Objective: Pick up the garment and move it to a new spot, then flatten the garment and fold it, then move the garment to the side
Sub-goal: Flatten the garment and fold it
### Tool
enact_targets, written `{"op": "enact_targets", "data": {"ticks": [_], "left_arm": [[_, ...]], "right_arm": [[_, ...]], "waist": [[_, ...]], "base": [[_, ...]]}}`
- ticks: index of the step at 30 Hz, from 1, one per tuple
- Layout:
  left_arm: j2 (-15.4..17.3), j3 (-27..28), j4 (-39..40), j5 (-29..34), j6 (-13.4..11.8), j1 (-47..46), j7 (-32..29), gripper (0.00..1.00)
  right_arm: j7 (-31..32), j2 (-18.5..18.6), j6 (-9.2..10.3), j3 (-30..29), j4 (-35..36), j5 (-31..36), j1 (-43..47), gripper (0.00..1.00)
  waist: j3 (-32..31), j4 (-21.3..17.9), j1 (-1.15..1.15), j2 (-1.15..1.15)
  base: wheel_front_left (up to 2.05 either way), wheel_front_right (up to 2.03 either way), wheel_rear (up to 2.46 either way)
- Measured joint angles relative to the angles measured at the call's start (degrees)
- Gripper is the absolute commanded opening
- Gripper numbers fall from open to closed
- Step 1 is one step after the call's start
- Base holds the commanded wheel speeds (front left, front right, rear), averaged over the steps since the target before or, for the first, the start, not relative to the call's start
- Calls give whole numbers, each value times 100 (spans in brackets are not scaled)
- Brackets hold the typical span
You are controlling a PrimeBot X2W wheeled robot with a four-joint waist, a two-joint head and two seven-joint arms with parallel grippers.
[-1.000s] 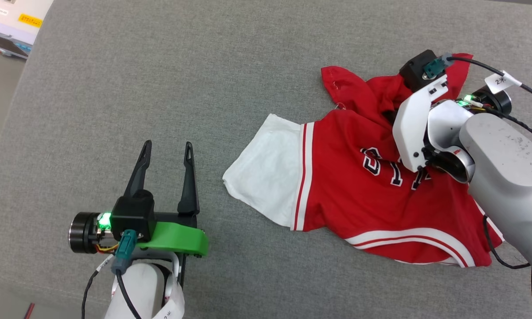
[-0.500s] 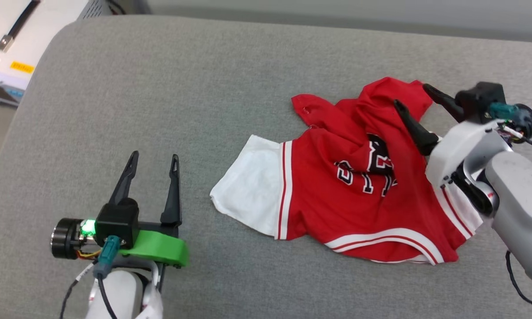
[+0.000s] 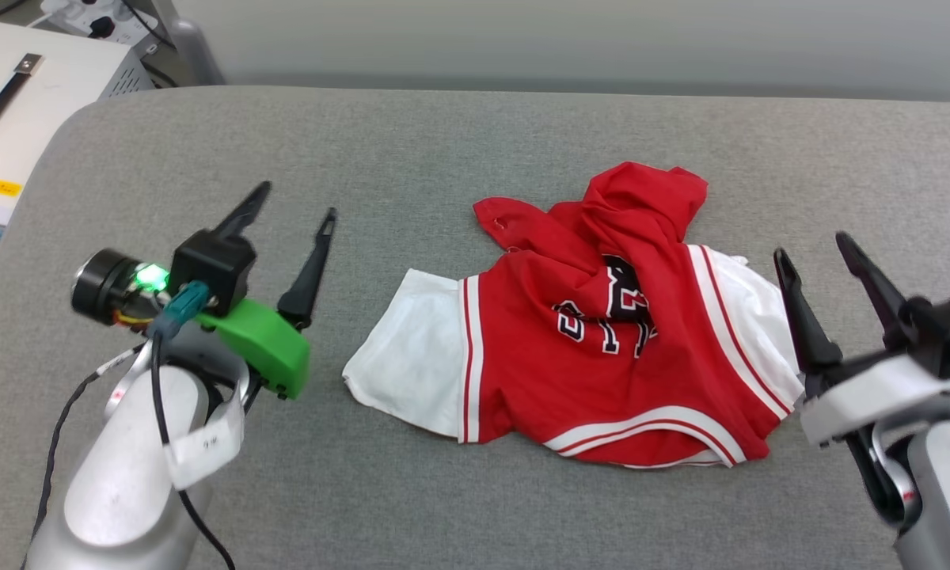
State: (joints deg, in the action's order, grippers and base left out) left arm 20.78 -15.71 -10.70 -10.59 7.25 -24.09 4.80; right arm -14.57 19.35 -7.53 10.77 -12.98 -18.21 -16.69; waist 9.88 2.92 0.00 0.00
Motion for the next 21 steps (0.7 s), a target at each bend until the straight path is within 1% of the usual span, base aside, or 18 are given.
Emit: {"op": "enact_targets", "data": {"ticks": [2,3,4,7,9,10,11,12,13,15,16,21], "left_arm": [[202,-392,-23,-435,7,-231,-339,100],[338,-638,-49,-803,7,-388,-673,100],[437,-843,-49,-1039,7,-485,-916,100],[738,-1380,-33,-1857,7,-821,-1686,100],[914,-1727,-83,-2407,7,-1066,-2347,100],[999,-1894,-110,-2563,7,-1157,-2635,100],[1128,-2151,-119,-2725,7,-1264,-2982,100],[1341,-2639,-172,-3100,8,-1489,-3656,100],[1449,-3137,-214,-3360,8,-1645,-4102,100],[1544,-3493,-238,-3465,8,-1725,-4286,100],[1599,-3873,-402,-3620,8,-1738,-4426,100],[1638,-4232,-869,-3818,8,-1738,-4358,100]], "right_arm": [[0,-164,0,-247,226,176,332,100],[0,-265,0,-383,378,263,513,100],[1,-324,0,-460,472,313,614,100],[20,-494,0,-584,754,515,881,100],[32,-619,0,-651,893,630,1016,100],[55,-662,0,-657,945,667,1055,100],[79,-703,0,-655,982,717,1092,100],[98,-806,0,-671,1078,804,1117,100],[131,-842,0,-662,1135,851,1120,100],[146,-854,0,-655,1155,866,1120,100],[147,-865,0,-638,1160,894,1117,100],[146,-888,0,-586,1155,899,1048,100]], "waist": [[-15,-39,0,0],[-23,-63,0,0],[-26,-77,0,0],[-18,-132,0,0],[3,-166,0,0],[12,-181,0,0],[26,-205,0,0],[78,-265,0,0],[129,-330,0,0],[168,-381,0,0],[235,-447,0,0],[367,-544,0,0]], "base": [[0,0,0],[0,0,0],[0,0,0],[0,0,0],[0,0,0],[0,0,0],[0,0,0],[0,0,0],[0,0,0],[0,0,0],[0,0,0],[0,0,0]]}}
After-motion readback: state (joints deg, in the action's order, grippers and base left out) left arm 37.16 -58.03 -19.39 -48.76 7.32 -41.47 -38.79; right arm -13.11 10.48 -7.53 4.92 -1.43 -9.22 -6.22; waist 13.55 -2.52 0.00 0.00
